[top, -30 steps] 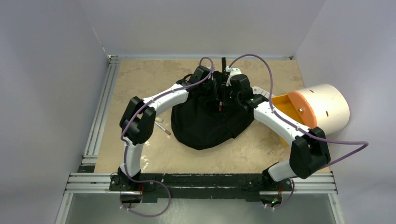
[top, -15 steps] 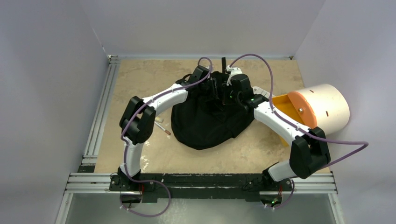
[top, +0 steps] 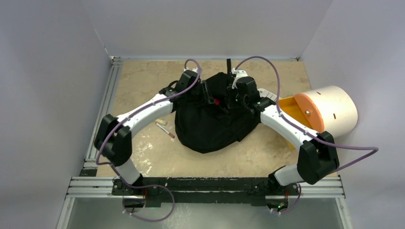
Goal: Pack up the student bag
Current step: Place the stationery in the student bag, then pick up the stationery from the center of the board, then place the stationery in the student bag.
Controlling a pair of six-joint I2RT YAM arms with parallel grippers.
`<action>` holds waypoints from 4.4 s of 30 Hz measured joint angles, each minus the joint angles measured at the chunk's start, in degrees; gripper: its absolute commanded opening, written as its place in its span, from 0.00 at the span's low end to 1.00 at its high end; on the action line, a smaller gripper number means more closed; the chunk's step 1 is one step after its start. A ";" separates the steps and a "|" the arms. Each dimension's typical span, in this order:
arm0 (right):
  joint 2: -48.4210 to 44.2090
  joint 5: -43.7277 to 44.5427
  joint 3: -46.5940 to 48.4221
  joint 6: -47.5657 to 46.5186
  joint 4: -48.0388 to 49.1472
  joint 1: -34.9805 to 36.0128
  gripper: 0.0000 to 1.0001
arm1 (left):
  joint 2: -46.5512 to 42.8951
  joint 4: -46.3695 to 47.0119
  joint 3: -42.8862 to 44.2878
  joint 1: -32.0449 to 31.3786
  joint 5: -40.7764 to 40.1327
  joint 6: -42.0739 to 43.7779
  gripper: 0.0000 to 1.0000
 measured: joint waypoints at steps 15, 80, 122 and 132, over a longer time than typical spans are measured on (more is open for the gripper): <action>0.00 0.04 -0.11 0.11 0.04 0.00 0.00 | -26.43 -11.47 -25.77 15.50 -10.99 0.55 0.40; -0.02 0.04 -2.40 0.15 1.86 0.07 0.00 | 1.31 -10.27 -18.18 33.35 -13.81 -1.44 0.25; -0.55 0.02 -2.71 1.16 2.29 0.07 0.00 | -13.79 -5.38 -12.37 7.08 -4.50 -5.49 0.21; -2.40 -0.24 -4.42 1.14 3.82 0.07 0.00 | -3.61 -0.57 -5.70 0.11 -3.17 -6.12 0.20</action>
